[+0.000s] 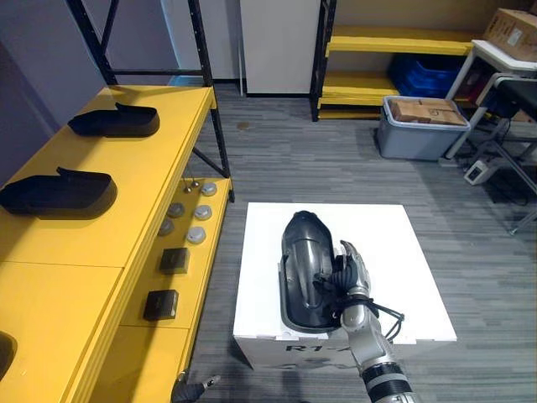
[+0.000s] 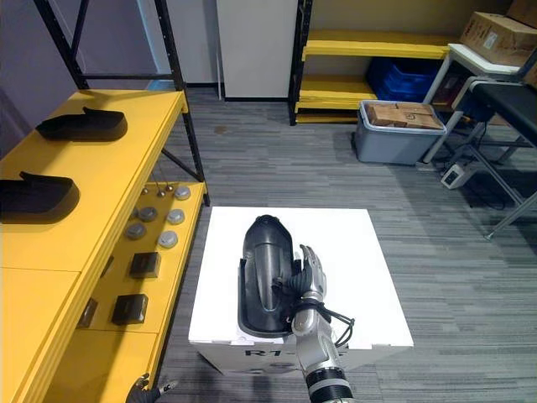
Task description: Walk over and take plastic housings, then place them on the shelf
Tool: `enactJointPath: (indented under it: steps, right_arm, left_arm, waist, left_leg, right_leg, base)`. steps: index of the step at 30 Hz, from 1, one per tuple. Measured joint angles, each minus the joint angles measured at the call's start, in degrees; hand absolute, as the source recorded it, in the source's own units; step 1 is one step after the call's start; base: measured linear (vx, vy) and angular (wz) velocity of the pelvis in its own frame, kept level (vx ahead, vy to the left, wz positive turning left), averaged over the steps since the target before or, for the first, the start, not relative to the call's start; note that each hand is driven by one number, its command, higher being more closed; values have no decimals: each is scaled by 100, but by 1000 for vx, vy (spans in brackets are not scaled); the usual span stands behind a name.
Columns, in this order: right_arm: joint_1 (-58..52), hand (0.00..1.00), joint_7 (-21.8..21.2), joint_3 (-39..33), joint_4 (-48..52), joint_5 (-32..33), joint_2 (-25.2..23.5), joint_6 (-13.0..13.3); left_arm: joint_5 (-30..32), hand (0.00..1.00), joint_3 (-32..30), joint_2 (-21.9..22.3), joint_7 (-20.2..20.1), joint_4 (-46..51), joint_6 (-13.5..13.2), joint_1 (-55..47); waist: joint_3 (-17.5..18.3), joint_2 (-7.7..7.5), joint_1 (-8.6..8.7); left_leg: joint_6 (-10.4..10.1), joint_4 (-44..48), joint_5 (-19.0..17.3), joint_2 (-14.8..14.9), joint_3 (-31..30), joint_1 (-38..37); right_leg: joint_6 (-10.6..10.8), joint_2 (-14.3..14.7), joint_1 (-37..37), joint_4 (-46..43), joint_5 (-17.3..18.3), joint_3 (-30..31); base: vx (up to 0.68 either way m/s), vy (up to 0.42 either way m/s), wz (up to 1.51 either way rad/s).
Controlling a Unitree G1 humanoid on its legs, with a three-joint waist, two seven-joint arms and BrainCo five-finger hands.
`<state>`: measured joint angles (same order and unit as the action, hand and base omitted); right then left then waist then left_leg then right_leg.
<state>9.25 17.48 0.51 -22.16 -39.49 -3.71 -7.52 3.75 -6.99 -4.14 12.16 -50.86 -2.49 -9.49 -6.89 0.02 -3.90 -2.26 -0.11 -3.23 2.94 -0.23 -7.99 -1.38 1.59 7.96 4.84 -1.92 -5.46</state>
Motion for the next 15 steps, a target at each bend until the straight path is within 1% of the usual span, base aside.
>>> enactJointPath:
  steps: [2,6,10,15]
  right_arm:
    - [59,100,-4,-14,-111,46,-7,-7]
    - [174,100,-131,-293,-171,211,10,-44]
    - [190,100,-269,-334,-257,444,117,-43]
    - [227,100,-422,-318,-321,570,153,-26]
  left_arm:
    - [-1,0,0,0,-2,-3,3,0]
    - [-1,0,-1,-5,-28,-3,58,-2]
    - [0,0,-3,-18,-83,-7,100,0]
    - [0,0,-6,-38,-124,-8,102,13]
  waist:
    - [1,-2,0]
    - [7,-12,1]
    - [12,-29,7]
    - [2,-59,9]
  left_leg:
    - [4,-1,3,-6,-1,-15]
    - [15,-52,29,-9,-10,-50]
    - [9,-147,64,-1,-10,-93]
    - [11,-197,77,-6,-9,-122]
  right_leg:
    - [1,-8,16,1,0,-4]
    - [1,-12,37,3,0,-32]
    - [1,-1,36,5,0,-32]
    - [8,-5,36,5,5,-28]
  base:
    - [-16,15,1]
    - [-26,18,2]
    - [0,0,0]
    - [32,19,-1]
